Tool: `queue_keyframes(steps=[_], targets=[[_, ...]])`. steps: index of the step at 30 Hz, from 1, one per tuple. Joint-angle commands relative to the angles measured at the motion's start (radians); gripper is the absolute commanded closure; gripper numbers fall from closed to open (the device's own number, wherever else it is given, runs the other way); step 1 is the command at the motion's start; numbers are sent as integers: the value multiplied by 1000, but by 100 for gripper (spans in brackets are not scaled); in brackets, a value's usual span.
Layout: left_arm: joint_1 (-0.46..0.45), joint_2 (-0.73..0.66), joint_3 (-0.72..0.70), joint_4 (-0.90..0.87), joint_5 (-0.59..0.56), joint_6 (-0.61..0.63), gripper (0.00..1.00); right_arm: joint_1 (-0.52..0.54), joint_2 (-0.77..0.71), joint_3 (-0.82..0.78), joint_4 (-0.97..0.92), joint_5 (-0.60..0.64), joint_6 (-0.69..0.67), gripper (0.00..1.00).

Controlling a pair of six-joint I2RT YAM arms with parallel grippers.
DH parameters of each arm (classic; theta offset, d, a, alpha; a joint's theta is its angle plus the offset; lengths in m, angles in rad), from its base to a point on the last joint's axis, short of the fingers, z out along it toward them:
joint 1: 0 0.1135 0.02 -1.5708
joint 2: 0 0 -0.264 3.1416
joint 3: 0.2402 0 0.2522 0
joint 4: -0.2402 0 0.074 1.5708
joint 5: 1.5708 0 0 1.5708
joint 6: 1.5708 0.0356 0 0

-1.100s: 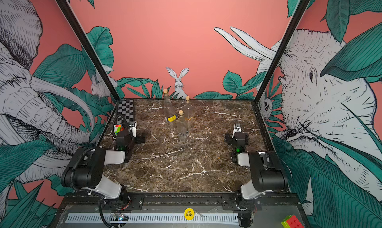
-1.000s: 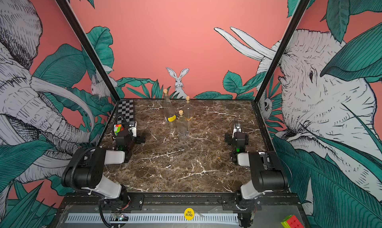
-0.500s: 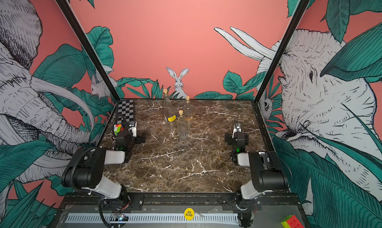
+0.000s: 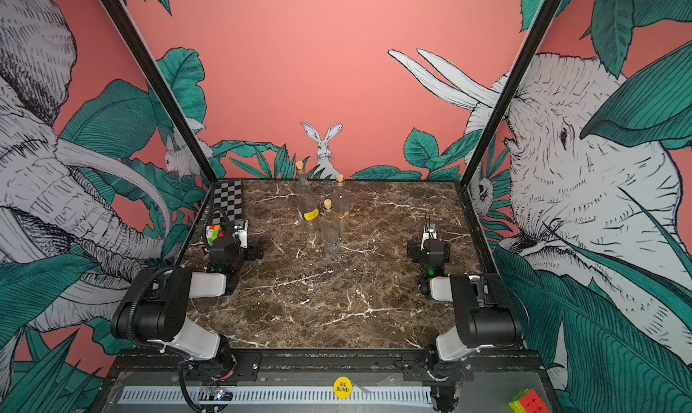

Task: Remove the label from the bottle
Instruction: Pick up the bottle from the center of the board.

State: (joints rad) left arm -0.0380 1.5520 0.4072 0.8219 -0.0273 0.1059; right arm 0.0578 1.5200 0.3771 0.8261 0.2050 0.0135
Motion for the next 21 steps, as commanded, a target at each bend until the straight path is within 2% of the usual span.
queue_keyframes(steps=[1, 3, 5, 7, 11, 16, 18, 21], targets=[[-2, -1, 10, 37, -4, 6, 1, -5, -4, 18, 37, 41, 6, 1], [-2, -10, 15, 42, -2, 8, 1, -5, -62, 38, -52, 62, 11, 2], [-2, -74, 41, -68, -14, 3, 1, -4, -153, 60, -165, 47, 3, 2], [-2, -160, 65, -181, -5, 6, 1, -4, -268, 63, -249, 15, -5, 1], [-2, -370, 52, -255, -5, -35, 1, -5, -505, 100, -450, -43, 20, 1], [-2, -659, 159, -550, -16, -164, 1, -6, -745, 175, -707, -65, 256, 1], [-1, -742, 218, -694, -79, -233, 1, -6, -824, 184, -772, -126, 344, 1], [-1, -825, 298, -901, -276, -378, 1, -7, -931, 157, -780, -266, 478, 1]])
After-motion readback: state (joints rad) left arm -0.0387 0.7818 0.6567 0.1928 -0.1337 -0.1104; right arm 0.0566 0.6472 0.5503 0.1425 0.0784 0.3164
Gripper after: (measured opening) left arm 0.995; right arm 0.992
